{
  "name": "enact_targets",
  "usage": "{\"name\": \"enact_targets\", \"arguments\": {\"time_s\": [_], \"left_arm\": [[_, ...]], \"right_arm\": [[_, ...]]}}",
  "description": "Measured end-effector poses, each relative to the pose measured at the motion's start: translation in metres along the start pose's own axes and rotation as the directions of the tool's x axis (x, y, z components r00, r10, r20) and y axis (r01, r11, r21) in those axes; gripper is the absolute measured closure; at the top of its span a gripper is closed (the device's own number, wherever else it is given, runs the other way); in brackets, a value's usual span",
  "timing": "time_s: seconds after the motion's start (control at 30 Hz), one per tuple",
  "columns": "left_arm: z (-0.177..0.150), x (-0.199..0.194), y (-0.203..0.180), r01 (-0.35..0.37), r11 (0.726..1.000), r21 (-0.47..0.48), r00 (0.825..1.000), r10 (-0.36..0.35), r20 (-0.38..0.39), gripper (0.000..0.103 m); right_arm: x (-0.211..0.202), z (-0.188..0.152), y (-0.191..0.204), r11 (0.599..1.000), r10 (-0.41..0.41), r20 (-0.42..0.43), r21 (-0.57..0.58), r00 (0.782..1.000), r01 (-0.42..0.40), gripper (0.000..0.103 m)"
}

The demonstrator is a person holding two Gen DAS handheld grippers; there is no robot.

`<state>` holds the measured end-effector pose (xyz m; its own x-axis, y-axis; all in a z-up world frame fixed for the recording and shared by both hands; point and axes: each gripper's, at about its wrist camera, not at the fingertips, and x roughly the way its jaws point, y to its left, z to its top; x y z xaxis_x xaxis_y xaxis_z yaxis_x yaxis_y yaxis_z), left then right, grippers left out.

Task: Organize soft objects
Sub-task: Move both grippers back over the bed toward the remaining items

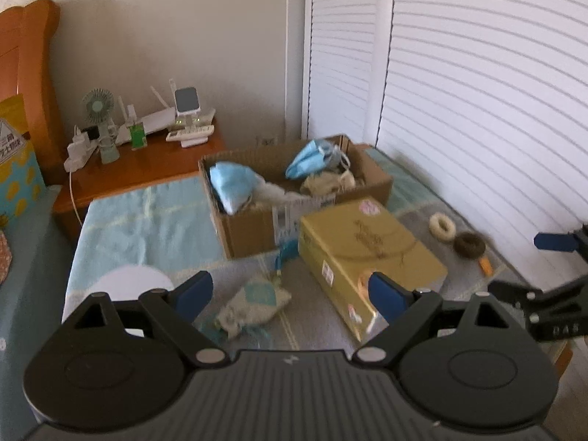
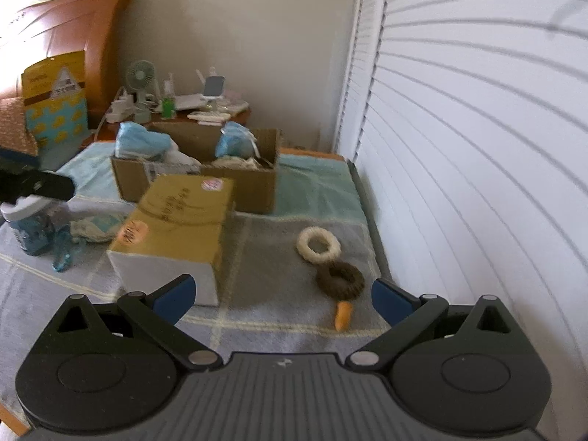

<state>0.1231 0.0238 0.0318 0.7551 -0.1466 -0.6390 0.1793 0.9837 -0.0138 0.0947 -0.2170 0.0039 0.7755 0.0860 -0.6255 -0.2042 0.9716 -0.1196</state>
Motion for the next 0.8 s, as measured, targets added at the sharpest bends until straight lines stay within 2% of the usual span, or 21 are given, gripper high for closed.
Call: {"name": "enact_targets", "arguments": {"time_s": [0.17,0.4,0.47,0.63,0.8], "left_arm": [[-0.013,0.003,0.001,0.016,0.999,-0.038,1.000,-0.017,-0.018,0.011],[-0.022,0.013,-0.004,-0.001,1.000,-0.016,0.999,0.001,-0.033,0.011],[-0.024,0.016,-0.004,0.007,1.000,-0.018,0.999,-0.008,-0.041,0.011],[-0.027,0.023,-0.003,0.018,0.999,-0.030,0.998,-0.020,-0.063,0.011],[-0.030,0.028,-0.002,0.021,0.999,-0.034,0.997,-0.024,-0.073,0.011]], "right_arm": [[0.011,-0.008,-0.006,1.000,-0.015,-0.031,0.007,0.999,0.015,0.000],[0.033,-0.018,-0.011,0.999,0.005,-0.066,0.034,0.998,-0.003,0.001],[0.041,-0.021,-0.013,0.999,0.009,-0.081,0.046,0.997,-0.006,0.005],[0.055,-0.024,-0.018,0.998,0.004,-0.103,0.057,0.995,0.001,0.007],[0.068,-0.025,-0.022,0.996,0.021,-0.122,0.083,0.992,-0.011,0.015]]}}
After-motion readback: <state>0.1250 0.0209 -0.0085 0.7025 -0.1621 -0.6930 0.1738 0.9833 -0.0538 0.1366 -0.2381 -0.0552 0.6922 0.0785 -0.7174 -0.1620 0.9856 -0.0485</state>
